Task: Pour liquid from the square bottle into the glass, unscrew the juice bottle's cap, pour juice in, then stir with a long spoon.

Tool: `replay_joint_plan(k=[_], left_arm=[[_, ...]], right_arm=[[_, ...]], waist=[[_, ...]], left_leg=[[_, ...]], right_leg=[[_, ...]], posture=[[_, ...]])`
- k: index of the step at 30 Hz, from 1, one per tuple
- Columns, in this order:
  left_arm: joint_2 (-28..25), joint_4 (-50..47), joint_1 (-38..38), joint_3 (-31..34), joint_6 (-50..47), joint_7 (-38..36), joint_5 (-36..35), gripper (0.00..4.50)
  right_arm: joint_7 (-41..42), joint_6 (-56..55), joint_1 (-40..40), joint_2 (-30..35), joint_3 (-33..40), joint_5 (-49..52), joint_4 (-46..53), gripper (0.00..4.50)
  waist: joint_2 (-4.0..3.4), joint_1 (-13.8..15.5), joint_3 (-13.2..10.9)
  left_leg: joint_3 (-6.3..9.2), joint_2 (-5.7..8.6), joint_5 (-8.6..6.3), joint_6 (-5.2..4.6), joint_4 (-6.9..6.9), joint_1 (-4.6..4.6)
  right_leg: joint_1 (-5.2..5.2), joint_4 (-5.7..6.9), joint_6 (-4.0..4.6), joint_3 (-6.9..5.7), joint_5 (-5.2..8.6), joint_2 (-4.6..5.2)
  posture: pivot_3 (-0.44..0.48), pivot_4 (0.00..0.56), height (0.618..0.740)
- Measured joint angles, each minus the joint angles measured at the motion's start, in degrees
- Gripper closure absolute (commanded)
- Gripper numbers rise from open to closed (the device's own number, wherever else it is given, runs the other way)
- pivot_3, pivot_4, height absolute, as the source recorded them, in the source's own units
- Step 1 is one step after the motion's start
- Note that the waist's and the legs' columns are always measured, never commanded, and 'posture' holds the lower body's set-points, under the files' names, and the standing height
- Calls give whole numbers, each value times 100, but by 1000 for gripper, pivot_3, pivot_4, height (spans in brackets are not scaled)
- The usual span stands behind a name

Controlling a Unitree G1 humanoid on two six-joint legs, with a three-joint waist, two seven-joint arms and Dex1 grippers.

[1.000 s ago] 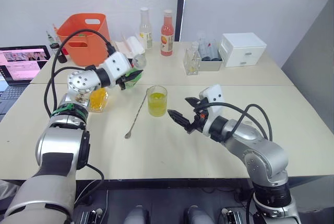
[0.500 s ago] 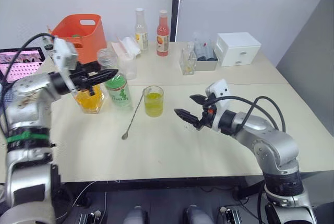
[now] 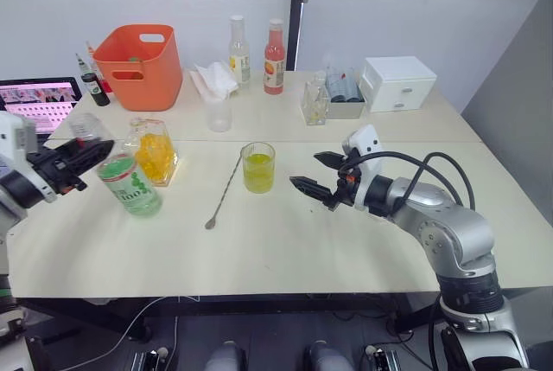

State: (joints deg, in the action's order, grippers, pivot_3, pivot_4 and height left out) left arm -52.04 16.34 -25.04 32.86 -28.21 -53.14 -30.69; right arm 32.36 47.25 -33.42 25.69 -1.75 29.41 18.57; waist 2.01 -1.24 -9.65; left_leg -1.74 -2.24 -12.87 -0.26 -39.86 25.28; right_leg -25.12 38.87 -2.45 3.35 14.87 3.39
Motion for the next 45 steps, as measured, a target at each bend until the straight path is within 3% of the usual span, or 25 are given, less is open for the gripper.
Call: replay_joint_plan(k=[5, 15, 22, 29, 30, 36, 45], left_arm=[[-71, 1154, -661, -73, 607, 492, 406, 3118], [-152, 3570, -2560, -1140, 1938, 635, 1427, 3118], [47, 4509, -3032, -1409, 2504, 749, 1739, 3118], [50, 4809, -3069, -1392, 2832, 763, 1773, 3118], [50, 4821, -3069, -1381, 2837, 763, 1757, 2193], [47, 4913, -3066, -1354, 2828, 798, 1711, 170], [-129, 4615, -3061, -1095, 2478, 360, 1392, 25]], right_arm=[[-41, 15, -34, -78, -6, 5, 13, 38], [-256, 108, 25, -208, -4, 22, 243, 38], [-346, 122, 41, -234, -2, 66, 330, 38], [-413, 128, 44, -250, -2, 113, 347, 38], [-420, 128, 44, -246, -1, 113, 347, 0], [-436, 128, 44, -248, -1, 114, 345, 0], [-448, 128, 47, -271, 0, 116, 344, 0]], waist=[[8, 64, 2], [17, 55, 4], [18, 43, 4], [18, 41, 5], [18, 40, 5], [18, 40, 5], [18, 38, 5]], left_leg=[[-3, 6, 1, 2, -2, -1], [-5, 5, 1, 2, -1, 2], [-5, 2, 1, 2, 1, 3], [-5, 2, 1, 2, -1, 1], [-6, 2, 1, 2, -1, 1], [-6, 2, 1, 2, -1, 1], [-6, 2, 1, 2, 0, 2]], right_leg=[[2, 0, 0, -1, 0, 3], [2, 4, 0, -5, 0, 1], [-1, 6, 0, -7, 0, 0], [-1, 5, 0, -7, 0, 1], [-1, 5, 0, -7, 0, 1], [-1, 6, 0, -7, 0, 1], [0, 6, 0, -7, 0, 1]], posture=[[0, 150, 715], [0, 150, 715], [0, 150, 715], [0, 150, 715], [0, 150, 715], [0, 150, 715], [0, 150, 715]])
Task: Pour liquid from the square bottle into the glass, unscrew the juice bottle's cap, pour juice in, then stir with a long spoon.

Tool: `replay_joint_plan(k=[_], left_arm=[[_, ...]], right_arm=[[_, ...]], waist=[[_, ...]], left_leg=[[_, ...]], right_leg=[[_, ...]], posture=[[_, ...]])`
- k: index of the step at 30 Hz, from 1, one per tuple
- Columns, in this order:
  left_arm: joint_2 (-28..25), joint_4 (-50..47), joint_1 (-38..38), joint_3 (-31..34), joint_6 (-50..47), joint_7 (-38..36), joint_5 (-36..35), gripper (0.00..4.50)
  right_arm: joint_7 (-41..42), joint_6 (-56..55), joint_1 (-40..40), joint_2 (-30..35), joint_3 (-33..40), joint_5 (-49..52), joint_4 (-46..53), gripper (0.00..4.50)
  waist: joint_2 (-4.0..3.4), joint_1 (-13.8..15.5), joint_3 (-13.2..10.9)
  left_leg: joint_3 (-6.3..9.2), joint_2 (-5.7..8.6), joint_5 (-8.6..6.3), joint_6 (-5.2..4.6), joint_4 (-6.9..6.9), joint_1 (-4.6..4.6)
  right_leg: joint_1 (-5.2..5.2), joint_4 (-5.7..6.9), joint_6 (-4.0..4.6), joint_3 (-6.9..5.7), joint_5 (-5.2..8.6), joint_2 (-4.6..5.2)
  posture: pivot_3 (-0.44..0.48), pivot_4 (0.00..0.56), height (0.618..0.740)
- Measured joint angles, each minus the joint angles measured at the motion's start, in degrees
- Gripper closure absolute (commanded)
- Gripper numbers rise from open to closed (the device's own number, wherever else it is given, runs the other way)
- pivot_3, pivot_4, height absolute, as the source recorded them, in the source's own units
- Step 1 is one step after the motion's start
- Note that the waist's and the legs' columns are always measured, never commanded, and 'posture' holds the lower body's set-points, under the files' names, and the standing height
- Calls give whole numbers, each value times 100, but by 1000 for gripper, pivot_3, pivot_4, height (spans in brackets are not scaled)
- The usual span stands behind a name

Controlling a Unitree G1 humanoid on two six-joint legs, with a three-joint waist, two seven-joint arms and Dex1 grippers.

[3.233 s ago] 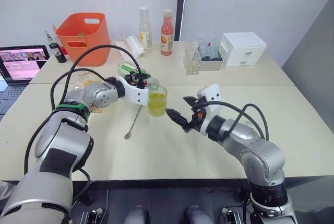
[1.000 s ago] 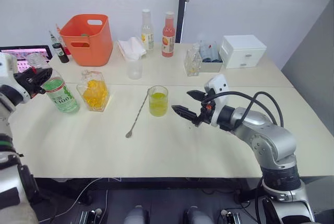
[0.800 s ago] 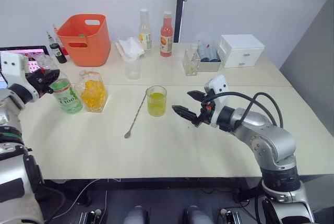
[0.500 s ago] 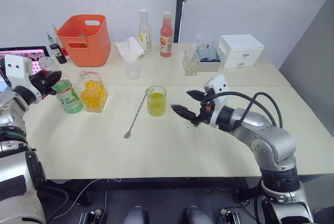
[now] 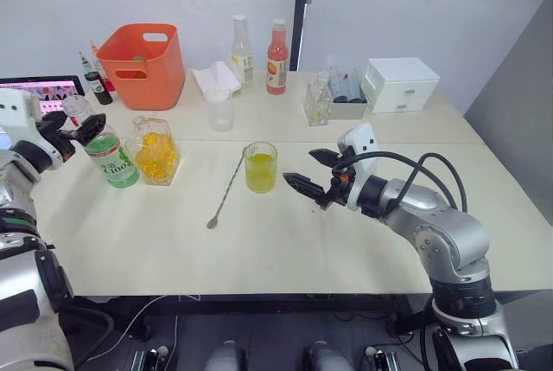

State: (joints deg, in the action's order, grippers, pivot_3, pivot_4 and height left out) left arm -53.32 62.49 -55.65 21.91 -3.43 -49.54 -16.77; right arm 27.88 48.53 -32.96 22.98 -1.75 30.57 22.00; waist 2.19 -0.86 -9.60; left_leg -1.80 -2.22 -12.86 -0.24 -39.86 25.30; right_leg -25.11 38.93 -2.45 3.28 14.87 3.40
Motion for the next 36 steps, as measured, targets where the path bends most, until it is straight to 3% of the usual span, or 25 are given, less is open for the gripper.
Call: replay_joint_plan(k=[3, 8, 18, 23, 29, 36], left_arm=[[-218, -456, 331, 190, -261, -246, -211, 25], [-497, -1431, 1677, 657, -828, -732, -676, 25], [-478, -3409, 4421, 1898, -1533, -1239, -1485, 25], [-313, -3502, 5646, 2182, -1063, -1386, -1262, 25], [-263, -3547, 6117, 2239, -803, -1503, -1246, 25], [-204, -3555, 6139, 2209, -652, -1508, -1250, 25]], right_arm=[[32, -1, 93, 100, 31, -2, -5, 0], [76, -28, 407, 420, 377, -1, -13, 0], [458, -404, 2353, 1332, 2254, 14, -3, 0], [577, -557, 3477, 1542, 3242, -2, -25, 0], [893, -977, 4311, 1654, 3854, -34, -112, 0], [887, -1152, 4245, 1694, 3815, -57, -122, 0]], waist=[[0, -12, 0], [0, -32, 0], [0, 37, 2], [-2, 11, 3], [3, 25, 13], [8, 7, 21]], left_leg=[[0, -1, 0, 0, 2, 0], [-7, -12, 0, 0, 6, -1], [-22, -36, -1, 1, 9, -15], [-46, -43, -2, 2, 22, -51], [-68, -59, -4, 5, 53, -131], [-101, -59, -4, 5, 88, -147]], right_leg=[[0, 2, 0, 0, 0, 0], [-2, 1, 0, 0, 0, -2], [14, -40, 6, -2, 2, -1], [30, -41, 15, 5, 7, -2], [105, -88, 27, 6, 15, 0], [95, -89, 29, 32, 15, -2]], posture=[[0, 150, 715], [0, 150, 715], [0, 150, 715], [0, 150, 715], [0, 150, 715], [0, 150, 715]])
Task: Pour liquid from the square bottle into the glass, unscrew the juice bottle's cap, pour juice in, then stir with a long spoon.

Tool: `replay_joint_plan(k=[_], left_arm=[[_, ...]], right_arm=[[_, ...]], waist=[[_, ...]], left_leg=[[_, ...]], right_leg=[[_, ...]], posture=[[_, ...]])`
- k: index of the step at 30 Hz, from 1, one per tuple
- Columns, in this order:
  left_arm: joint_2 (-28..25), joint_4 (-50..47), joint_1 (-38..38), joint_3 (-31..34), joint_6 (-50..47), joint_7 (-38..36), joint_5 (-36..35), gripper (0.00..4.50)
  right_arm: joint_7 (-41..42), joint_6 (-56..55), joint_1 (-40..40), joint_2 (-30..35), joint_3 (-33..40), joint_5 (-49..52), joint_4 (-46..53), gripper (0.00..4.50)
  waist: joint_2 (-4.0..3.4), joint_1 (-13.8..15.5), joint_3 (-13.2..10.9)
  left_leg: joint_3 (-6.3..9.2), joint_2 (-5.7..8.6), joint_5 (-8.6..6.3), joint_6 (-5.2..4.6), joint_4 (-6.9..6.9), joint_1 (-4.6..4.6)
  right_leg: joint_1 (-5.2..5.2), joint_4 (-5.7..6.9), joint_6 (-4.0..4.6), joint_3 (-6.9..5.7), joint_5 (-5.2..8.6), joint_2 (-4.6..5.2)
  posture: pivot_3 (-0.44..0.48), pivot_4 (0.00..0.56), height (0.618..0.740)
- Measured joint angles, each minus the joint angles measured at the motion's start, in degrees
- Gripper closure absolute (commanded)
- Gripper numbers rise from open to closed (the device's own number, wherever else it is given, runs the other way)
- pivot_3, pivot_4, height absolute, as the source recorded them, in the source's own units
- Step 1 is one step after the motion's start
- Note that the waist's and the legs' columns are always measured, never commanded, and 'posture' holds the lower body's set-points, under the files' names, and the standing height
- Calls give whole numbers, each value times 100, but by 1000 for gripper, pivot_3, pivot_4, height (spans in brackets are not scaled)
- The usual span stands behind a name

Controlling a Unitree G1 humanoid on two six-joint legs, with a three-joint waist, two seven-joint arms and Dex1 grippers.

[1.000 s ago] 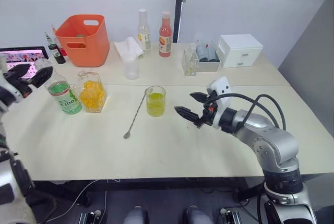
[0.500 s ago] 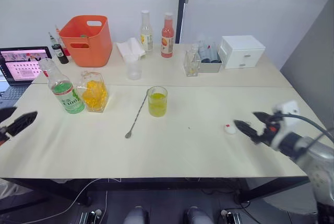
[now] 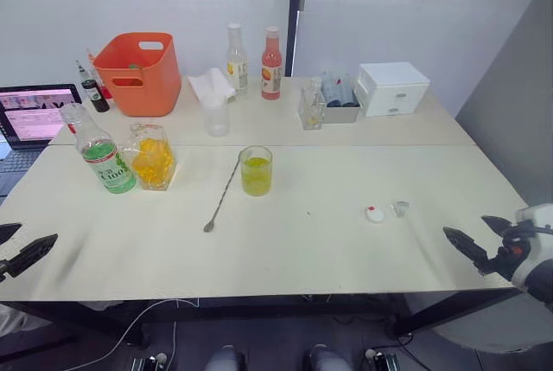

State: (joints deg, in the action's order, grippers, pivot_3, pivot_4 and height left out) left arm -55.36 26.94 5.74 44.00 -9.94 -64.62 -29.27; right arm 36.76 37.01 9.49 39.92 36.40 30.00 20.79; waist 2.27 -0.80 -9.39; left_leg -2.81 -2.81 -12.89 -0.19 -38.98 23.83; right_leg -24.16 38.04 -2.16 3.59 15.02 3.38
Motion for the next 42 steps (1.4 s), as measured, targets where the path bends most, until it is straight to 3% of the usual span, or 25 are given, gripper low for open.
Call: replay_joint_plan(k=[6, 11, 18, 24, 33, 39, 42], left_arm=[[230, -261, 191, -12, -29, 38, -11, 25], [939, -1680, 513, -62, -567, 606, -267, 25], [2204, -4314, 775, -1005, -1872, 2490, -452, 25], [2598, -5421, -150, -1753, -3144, 4031, -661, 25], [2690, -5420, -1936, -3204, -5276, 5731, -233, 25], [2752, -4548, -2818, -4048, -5480, 6010, 435, 25], [3130, -4024, -3140, -4333, -5388, 6018, 670, 25]], right_arm=[[-183, 160, -263, -5, -193, 104, 56, 0], [-321, 693, -1089, -74, -566, 798, 446, 0], [234, 994, -2679, 77, -1845, 1404, 323, 0], [1160, 985, -3460, 253, -2770, 1405, -137, 0], [1749, 930, -4100, 162, -3515, 1309, -366, 0], [1672, 926, -4210, -28, -3557, 1296, -380, 0], [1638, 927, -4219, -64, -3548, 1301, -379, 0]], waist=[[1, -11, 0], [1, -25, 1], [9, 15, 4], [12, 9, 6], [14, 6, 6], [14, 13, 6], [15, 30, 5]], left_leg=[[-10, -1, 0, 1, 7, -4], [-16, -5, -1, 1, 8, -8], [-4, 4, -1, 0, 5, -3], [4, 12, 0, -1, 3, -2], [30, 28, 0, -1, 4, 2], [35, 35, 0, -1, 4, 5], [35, 37, 0, -1, 2, 10]], right_leg=[[-3, 0, 0, 9, 0, 0], [-2, 1, -1, 22, -1, 1], [2, 0, -10, 28, -7, -5], [4, 0, -15, 29, -11, -7], [0, 0, -16, 29, -12, -11], [0, -2, -17, 27, -12, -7], [0, -3, -17, 24, -12, -5]], posture=[[0, 150, 715], [0, 150, 715], [0, 150, 715], [0, 150, 715], [0, 150, 715], [0, 150, 715], [0, 150, 715]])
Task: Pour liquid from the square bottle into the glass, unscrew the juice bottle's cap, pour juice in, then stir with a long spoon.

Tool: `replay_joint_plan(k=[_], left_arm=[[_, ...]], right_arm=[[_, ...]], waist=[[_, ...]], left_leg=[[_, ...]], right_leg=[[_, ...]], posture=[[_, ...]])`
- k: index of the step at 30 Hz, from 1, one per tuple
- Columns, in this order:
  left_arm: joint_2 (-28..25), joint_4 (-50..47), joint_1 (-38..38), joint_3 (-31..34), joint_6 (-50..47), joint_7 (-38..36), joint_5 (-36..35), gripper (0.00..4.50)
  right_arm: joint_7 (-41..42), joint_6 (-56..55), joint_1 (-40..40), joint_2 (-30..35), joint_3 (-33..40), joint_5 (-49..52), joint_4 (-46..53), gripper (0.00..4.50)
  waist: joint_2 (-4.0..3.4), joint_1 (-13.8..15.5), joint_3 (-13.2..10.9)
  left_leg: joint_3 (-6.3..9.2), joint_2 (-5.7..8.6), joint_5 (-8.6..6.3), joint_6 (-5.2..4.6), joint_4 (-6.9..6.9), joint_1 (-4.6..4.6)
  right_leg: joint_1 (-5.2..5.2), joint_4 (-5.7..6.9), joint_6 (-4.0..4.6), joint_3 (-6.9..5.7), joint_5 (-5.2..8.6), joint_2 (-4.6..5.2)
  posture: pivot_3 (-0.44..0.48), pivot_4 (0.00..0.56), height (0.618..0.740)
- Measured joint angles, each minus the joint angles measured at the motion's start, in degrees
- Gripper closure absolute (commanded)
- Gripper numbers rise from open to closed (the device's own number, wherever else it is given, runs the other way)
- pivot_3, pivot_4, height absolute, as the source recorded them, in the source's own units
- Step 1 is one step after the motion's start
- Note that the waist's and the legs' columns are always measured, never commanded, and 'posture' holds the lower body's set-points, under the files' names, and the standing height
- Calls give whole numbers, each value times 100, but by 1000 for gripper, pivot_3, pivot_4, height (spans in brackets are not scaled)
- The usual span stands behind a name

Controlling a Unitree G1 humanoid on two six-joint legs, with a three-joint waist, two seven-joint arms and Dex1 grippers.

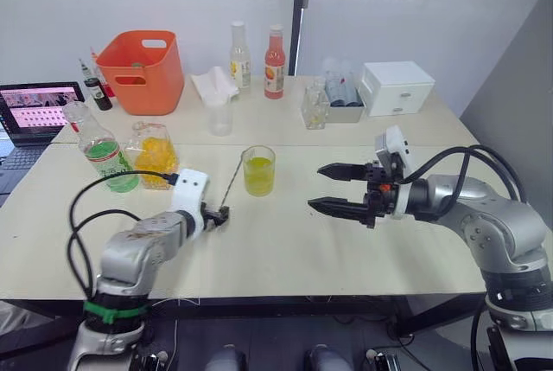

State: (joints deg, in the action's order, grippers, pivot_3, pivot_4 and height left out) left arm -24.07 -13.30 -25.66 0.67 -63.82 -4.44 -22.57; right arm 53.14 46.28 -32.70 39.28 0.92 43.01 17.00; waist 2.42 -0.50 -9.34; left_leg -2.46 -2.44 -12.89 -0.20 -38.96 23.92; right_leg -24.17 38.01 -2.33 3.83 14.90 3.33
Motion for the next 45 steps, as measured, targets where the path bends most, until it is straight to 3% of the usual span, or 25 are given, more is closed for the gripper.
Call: replay_joint_plan(k=[4, 18, 31, 39, 45], left_arm=[[140, 299, -209, -194, 131, -13, 262, 25], [-87, 435, -56, -346, 526, -508, 808, 4460], [-361, 522, 242, 4, 1166, -1131, 882, 4460], [-1804, -370, 1335, 859, 1412, -2370, 533, 4460], [-2517, -661, 2833, 1499, 2667, -3687, 420, 4460]], right_arm=[[-28, 0, 3, -1, 1, -1, 11, 0], [-213, 0, 158, -1, 72, -6, 149, 0], [-374, 1, 200, -4, 90, -4, 179, 0], [-511, 7, 215, -37, 97, -7, 215, 0], [-583, 14, 202, -74, 46, -21, 221, 0]], waist=[[-2, -9, 1], [-31, -22, 18], [-28, -50, 17], [-26, -63, 14], [-25, -33, 12]], left_leg=[[4, 0, 0, 0, 1, -1], [6, 0, 0, 0, 3, -12], [7, -4, 0, 0, 5, -4], [18, -14, 0, 0, 13, 15], [0, -26, -1, 0, 16, 15]], right_leg=[[0, 2, 0, 0, 0, 1], [8, 2, 0, 2, 0, 1], [-4, 0, 0, 3, 0, -1], [-19, -11, 1, 2, 0, 5], [-21, -22, 8, -4, 1, 7]], posture=[[0, 150, 715], [0, 150, 715], [0, 150, 715], [0, 150, 715], [0, 150, 715]])
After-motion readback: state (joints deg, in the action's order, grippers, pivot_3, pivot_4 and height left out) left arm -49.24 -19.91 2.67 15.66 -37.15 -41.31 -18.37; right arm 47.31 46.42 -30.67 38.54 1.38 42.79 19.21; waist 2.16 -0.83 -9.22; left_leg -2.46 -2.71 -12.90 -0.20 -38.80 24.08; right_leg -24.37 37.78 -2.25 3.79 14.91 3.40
